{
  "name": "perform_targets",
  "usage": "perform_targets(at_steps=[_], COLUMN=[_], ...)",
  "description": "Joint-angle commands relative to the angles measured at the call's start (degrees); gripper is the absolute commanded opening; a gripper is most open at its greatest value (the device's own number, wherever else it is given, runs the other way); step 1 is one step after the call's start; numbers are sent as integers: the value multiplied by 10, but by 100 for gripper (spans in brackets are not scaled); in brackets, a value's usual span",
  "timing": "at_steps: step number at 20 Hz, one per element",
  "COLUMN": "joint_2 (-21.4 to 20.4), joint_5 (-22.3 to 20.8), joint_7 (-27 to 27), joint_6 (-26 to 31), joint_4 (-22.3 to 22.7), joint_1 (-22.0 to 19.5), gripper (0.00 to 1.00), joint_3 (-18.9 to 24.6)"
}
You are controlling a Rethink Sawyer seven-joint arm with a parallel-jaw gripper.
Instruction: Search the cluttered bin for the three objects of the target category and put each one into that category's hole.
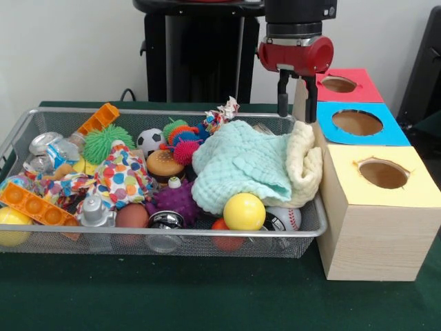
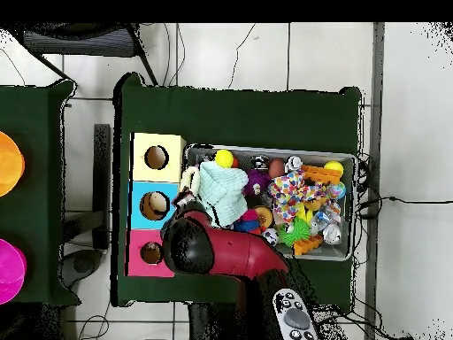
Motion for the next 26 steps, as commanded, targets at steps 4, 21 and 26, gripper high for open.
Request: perform_targets(at_steps=[4, 21, 26], joint_2=[49, 199, 212], joint_5=[-58, -94, -101], joint_7=[-18, -19, -26], joint_6=[53, 81, 80], joint_4=[-24, -99, -103], joint_1=[-16, 7, -4], gripper=[100, 100, 100], joint_3=[-37, -117, -112])
